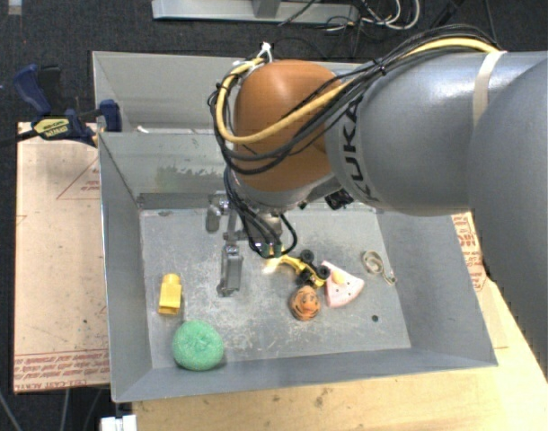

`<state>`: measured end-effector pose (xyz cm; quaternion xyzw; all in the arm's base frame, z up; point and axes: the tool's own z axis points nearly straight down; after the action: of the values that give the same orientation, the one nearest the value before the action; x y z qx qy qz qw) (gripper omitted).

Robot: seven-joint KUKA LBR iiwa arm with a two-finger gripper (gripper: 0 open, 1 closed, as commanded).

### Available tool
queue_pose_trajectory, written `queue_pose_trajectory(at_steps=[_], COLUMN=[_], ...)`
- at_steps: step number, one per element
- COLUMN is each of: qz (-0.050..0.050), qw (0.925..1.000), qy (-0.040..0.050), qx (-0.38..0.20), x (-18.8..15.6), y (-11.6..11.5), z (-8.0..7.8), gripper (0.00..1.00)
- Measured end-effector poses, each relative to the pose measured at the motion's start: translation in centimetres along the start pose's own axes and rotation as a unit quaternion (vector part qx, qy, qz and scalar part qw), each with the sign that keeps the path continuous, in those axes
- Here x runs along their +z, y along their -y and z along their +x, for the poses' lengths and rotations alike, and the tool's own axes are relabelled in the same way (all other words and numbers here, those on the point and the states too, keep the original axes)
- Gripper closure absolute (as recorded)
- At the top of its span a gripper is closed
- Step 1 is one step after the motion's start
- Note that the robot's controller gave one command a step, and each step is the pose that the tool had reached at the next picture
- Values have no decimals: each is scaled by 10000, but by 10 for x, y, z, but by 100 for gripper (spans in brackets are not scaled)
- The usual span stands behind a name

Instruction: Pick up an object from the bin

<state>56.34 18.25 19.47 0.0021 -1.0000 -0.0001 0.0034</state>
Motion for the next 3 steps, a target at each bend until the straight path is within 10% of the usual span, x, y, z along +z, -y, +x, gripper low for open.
queue_pose_trajectory(at_steps=[3], qz=[5], qw=[9999], qy=[50], qx=[118], x=[-34], y=[61], z=[-27], gripper=[0])
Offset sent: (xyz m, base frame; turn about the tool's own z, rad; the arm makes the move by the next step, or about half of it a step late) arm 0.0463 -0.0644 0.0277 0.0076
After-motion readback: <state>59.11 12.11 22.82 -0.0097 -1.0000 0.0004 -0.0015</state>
